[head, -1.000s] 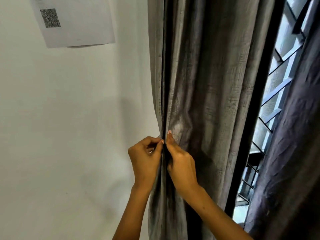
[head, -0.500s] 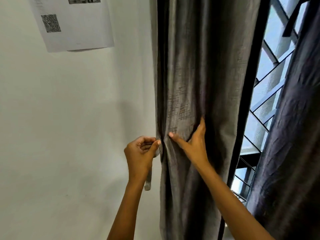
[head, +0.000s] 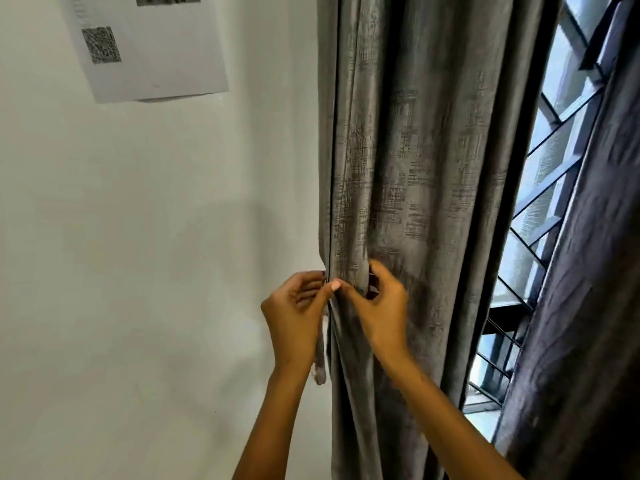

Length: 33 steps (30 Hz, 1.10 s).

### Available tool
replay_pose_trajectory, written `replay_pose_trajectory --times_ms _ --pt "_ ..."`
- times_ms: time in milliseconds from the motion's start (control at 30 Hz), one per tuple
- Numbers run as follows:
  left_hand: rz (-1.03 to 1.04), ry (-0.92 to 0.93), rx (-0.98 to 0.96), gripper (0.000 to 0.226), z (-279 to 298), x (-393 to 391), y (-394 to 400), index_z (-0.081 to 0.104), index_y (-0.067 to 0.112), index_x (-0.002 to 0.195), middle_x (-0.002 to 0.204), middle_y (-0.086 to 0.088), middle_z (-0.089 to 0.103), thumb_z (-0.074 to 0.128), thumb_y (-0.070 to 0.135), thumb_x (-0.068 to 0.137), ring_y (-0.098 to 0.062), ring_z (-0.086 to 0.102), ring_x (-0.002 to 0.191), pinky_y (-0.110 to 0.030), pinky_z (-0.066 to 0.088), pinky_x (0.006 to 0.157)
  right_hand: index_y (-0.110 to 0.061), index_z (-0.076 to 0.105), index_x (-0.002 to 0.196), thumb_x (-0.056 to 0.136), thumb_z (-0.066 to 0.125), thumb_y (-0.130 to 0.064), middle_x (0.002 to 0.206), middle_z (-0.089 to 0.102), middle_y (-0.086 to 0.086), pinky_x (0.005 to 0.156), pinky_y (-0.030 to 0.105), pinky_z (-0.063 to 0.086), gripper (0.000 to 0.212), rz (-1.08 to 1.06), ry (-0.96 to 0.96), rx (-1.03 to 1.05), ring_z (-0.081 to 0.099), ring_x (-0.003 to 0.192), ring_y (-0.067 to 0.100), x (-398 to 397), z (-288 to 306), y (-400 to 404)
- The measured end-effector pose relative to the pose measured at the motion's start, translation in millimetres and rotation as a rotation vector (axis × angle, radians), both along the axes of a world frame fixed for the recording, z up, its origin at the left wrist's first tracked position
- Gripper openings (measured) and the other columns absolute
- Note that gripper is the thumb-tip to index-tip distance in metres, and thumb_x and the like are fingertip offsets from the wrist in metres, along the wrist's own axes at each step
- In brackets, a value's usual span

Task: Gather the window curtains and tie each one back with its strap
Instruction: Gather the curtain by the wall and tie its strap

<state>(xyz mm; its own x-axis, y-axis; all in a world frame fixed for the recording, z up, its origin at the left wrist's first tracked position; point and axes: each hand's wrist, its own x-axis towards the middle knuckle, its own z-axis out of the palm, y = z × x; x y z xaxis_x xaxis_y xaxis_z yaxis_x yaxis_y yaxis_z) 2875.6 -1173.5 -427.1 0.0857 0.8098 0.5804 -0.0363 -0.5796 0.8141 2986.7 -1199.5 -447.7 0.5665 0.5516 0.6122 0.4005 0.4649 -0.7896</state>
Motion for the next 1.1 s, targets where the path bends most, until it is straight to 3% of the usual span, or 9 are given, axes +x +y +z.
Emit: replay_pose_trajectory --times_ms 100,233,367,467,567,667,833,933,1100 --pt "0.001 0.023 0.011 0.021 2 0 3 0.07 0.014 0.095 0.08 0.013 0.068 0.075 0.02 0.076 0.0 0.068 0.074 -0.014 0.055 0.067 -0.012 0.067 0.111 0.08 0.074 -0.023 0.101 0.072 -0.003 0.084 0.028 0.055 0.033 0.052 0.026 -0.037 0.067 0.096 0.009 5 -1 1" --pt "0.026 0.036 0.017 0.014 1 -2 5 0.071 0.016 0.09 0.078 0.011 0.069 0.076 0.018 0.077 -0.003 0.068 0.072 -0.022 0.059 0.068 -0.01 0.069 0.095 0.08 0.074 -0.011 0.085 0.071 0.001 0.076 0.026 0.055 0.016 -0.067 0.148 0.017 0.067 0.08 0.009 14 -3 -8" --pt "0.018 0.008 0.0 0.011 -2 2 1 0.071 0.016 0.087 0.077 0.007 0.071 0.076 0.018 0.077 -0.005 0.069 0.07 -0.023 0.059 0.067 -0.015 0.063 0.083 0.078 0.072 0.002 0.081 0.062 -0.003 0.067 0.02 0.052 0.02 -0.283 -0.122 0.069 0.061 0.073 0.007 4 -6 -18" --pt "-0.03 -0.028 -0.022 0.007 -4 6 -4 0.072 0.015 0.085 0.075 0.005 0.072 0.075 0.014 0.078 -0.008 0.07 0.069 -0.025 0.059 0.066 -0.009 0.067 0.09 0.086 0.066 -0.003 0.095 0.059 -0.006 0.075 0.014 0.051 0.008 -0.184 -0.234 0.079 0.062 0.086 0.004 -12 -8 -23" --pt "-0.118 -0.094 -0.102 0.008 -7 4 -2 0.074 0.013 0.087 0.075 -0.002 0.074 0.071 0.01 0.081 -0.016 0.072 0.072 -0.033 0.06 0.066 -0.008 0.071 0.101 0.089 0.063 -0.012 0.103 0.062 -0.003 0.079 0.012 0.051 0.015 -0.038 -0.174 0.073 0.062 0.095 0.001 -19 -7 -25" --pt "-0.214 -0.178 -0.209 0.013 -9 2 1 0.074 0.006 0.094 0.082 -0.009 0.074 0.067 0.008 0.084 -0.025 0.072 0.079 -0.041 0.06 0.071 -0.014 0.071 0.104 0.081 0.071 -0.021 0.102 0.066 -0.004 0.08 0.015 0.052 0.024 0.035 -0.119 0.046 0.064 0.095 0.003 -16 -3 -26" --pt "-0.268 -0.218 -0.243 0.013 -7 3 1 0.074 0.005 0.093 0.082 -0.008 0.075 0.065 0.009 0.084 -0.023 0.072 0.081 -0.035 0.059 0.071 -0.027 0.069 0.097 0.076 0.076 -0.014 0.095 0.071 -0.007 0.081 0.02 0.054 0.026 0.059 0.02 -0.014 0.068 0.088 0.004 -7 1 -19" --pt "-0.22 -0.211 -0.221 0.011 -6 4 2 0.074 0.009 0.091 0.081 -0.002 0.075 0.065 0.007 0.084 -0.017 0.072 0.079 -0.022 0.057 0.066 -0.019 0.072 0.096 0.081 0.072 -0.008 0.094 0.073 -0.002 0.086 0.026 0.055 0.018 0.093 0.043 -0.021 0.069 0.09 0.007 1 0 -16" --pt "-0.055 -0.126 -0.12 0.018 -10 9 2 0.073 0.011 0.096 0.085 0.0 0.074 0.072 0.019 0.08 -0.015 0.071 0.081 -0.036 0.06 0.071 -0.025 0.069 0.089 0.085 0.068 -0.008 0.087 0.073 -0.004 0.08 0.022 0.054 0.018 0.067 0.142 -0.02 0.069 0.084 0.007 4 -4 -12"
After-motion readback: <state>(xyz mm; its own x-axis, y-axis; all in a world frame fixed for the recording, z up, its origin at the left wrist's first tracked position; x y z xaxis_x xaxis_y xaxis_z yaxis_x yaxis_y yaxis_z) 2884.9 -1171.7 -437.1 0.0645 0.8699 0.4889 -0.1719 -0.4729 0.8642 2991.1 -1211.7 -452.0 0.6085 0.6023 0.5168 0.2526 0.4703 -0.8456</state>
